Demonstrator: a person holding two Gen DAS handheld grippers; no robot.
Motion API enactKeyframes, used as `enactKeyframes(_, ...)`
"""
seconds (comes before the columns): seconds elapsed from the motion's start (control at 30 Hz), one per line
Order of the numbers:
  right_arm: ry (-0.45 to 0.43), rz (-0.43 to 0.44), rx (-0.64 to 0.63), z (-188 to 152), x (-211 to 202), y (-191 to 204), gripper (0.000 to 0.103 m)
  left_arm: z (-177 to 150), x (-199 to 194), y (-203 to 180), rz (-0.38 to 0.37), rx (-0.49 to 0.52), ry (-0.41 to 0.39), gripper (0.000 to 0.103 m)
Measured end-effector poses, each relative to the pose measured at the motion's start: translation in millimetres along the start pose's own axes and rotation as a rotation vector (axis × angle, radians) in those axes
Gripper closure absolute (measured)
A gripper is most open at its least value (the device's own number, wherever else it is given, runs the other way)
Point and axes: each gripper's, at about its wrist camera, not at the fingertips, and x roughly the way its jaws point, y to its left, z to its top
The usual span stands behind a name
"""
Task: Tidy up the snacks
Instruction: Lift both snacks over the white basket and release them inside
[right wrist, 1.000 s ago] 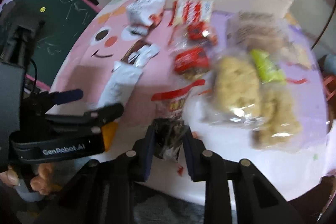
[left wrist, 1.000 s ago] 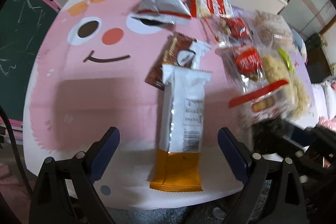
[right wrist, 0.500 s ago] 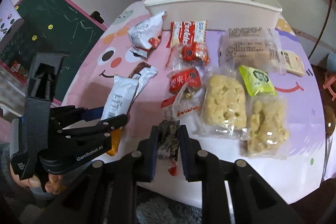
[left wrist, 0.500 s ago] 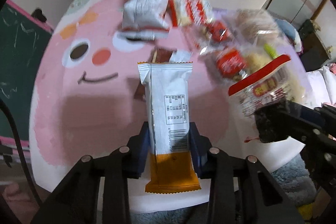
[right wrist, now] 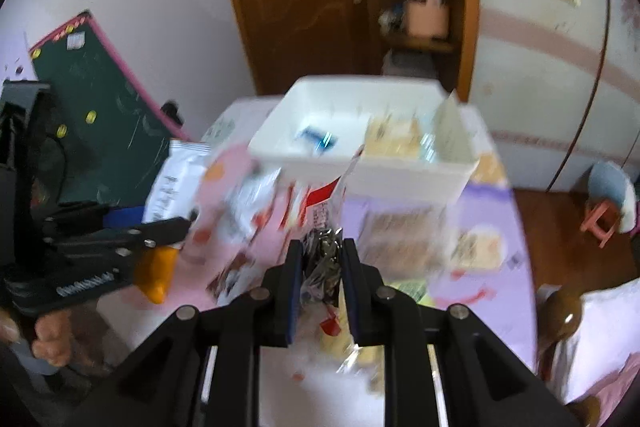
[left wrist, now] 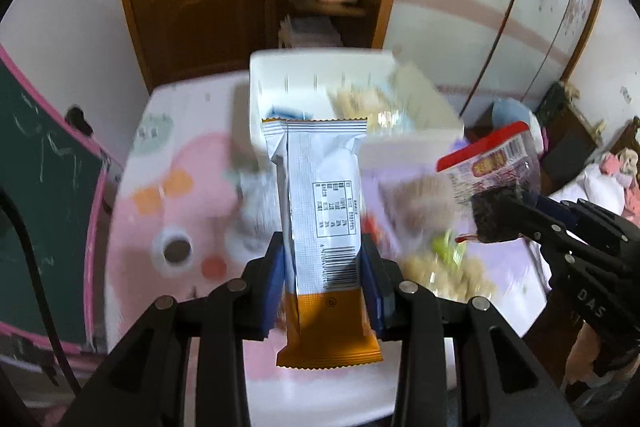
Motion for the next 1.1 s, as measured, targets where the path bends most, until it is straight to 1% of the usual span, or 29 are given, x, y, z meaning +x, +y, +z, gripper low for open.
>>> enactKeyframes(0.13,-0.065,-0.048,-0.005,36,-10,-11,0.084,46,-16,1,0.015,0.019,-0.069,0.069)
enactKeyframes(0.17,-0.096,-0.069,-0.017,50,-14,-13,0.084,61,-20,0,0.016,0.026,-0.089,0.069)
enactKeyframes(0.3,-0.181,-0.130,-0.052,89,-22,-15,0.084,104,-29,0,0.021,0.031,-0.149,0.068)
enactKeyframes(0.37,-0.210,-0.131,-0.050,106,-22,-16,0.084,126,-31,-1,0.024,0.032,-0.182,0.068)
enactKeyframes(0.43,-0.242,-0.131,-0.047,122,-21,-15,0.084,142,-31,-4,0.034,0.033,-0.202,0.068)
enactKeyframes(0.53,-0.277,-0.130,-0.048,148,-14,-15,0.084,172,-23,-7,0.059,0.038,-0.231,0.068)
enactKeyframes(0.6,-0.298,-0.121,-0.042,167,-5,-16,0.084,185,-14,-9,0.080,0.045,-0.239,0.068)
enactKeyframes(0.67,-0.305,-0.114,-0.038,179,4,-16,0.084,198,1,-12,0.111,0.049,-0.233,0.068)
enactKeyframes(0.73,-0.304,-0.106,-0.016,189,13,-20,0.084,208,18,-12,0.119,0.048,-0.221,0.068)
enactKeyframes(0.87,-0.263,-0.075,0.038,208,44,-33,0.084,218,52,-12,0.144,0.054,-0.204,0.068)
enactKeyframes(1.0,-0.208,-0.084,0.041,214,75,-40,0.084,220,80,-12,0.159,0.057,-0.183,0.068)
enactKeyframes(1.1,-0.173,-0.081,0.043,212,91,-40,0.084,223,98,-10,0.158,0.053,-0.166,0.068)
